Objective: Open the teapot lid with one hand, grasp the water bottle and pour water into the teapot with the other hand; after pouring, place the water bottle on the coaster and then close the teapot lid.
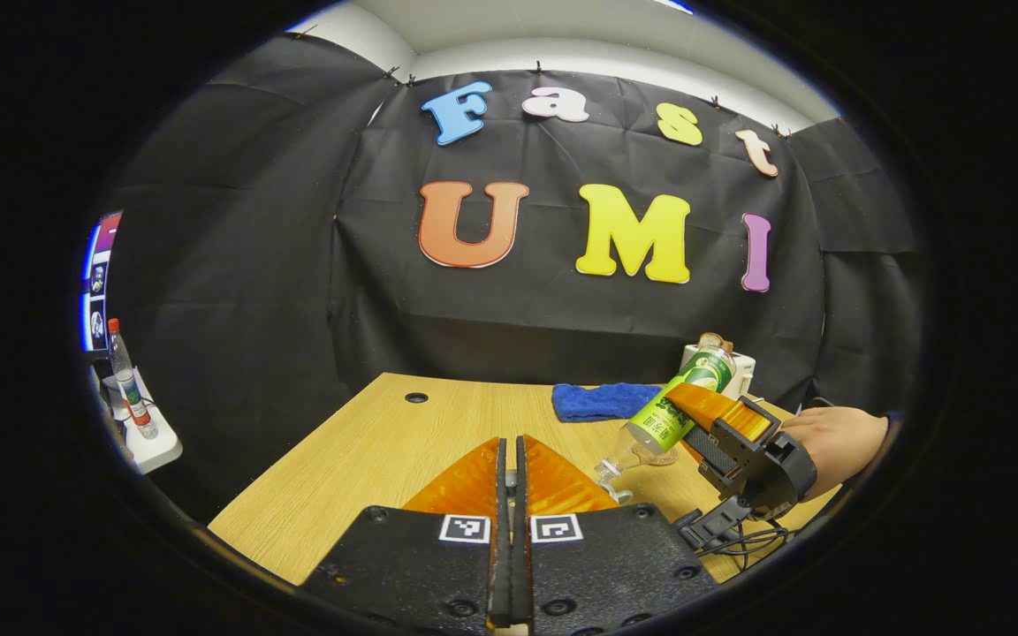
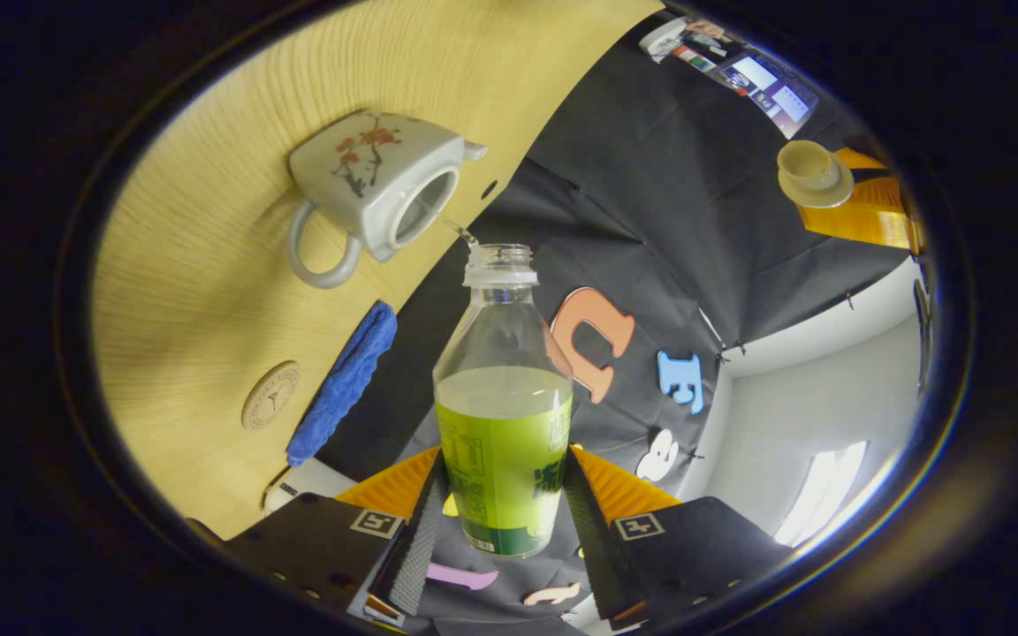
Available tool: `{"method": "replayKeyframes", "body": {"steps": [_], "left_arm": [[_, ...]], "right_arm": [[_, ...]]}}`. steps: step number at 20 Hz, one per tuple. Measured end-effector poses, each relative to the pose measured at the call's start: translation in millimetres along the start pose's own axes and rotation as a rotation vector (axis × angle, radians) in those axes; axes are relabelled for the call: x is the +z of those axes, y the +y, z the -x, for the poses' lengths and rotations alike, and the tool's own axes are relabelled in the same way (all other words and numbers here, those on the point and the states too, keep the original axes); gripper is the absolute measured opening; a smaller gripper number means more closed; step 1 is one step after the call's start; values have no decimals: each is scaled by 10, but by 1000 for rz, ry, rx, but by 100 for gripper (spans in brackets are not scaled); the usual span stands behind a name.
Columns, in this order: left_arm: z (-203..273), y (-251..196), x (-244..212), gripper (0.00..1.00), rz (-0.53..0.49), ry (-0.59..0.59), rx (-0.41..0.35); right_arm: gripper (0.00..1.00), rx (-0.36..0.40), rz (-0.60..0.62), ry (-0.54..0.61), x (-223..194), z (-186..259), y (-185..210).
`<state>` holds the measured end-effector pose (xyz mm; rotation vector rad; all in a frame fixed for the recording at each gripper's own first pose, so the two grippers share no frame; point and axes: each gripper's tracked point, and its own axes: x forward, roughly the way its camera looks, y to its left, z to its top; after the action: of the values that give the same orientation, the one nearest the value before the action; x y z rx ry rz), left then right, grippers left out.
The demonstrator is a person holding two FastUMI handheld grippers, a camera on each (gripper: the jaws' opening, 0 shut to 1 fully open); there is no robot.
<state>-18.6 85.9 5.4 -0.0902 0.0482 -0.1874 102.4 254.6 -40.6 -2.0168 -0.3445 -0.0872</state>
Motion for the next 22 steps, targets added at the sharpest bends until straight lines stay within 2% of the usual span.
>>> {"method": "replayKeyframes", "body": {"steps": [6, 16, 19, 22], "left_arm": [[-12, -9, -24, 2, -12, 7, 9], [-33, -18, -19, 3, -19, 6, 18], [-42, -4, -37, 2, -20, 9, 23], [-58, -10, -92, 3, -43, 22, 28]], "right_arm": [[71, -36, 28, -9, 5, -9, -73], [71, -47, -8, -16, 32, -1, 46], [71, -5, -45, -17, 27, 33, 199], [72, 79, -200, -17, 18, 39, 447]]}}
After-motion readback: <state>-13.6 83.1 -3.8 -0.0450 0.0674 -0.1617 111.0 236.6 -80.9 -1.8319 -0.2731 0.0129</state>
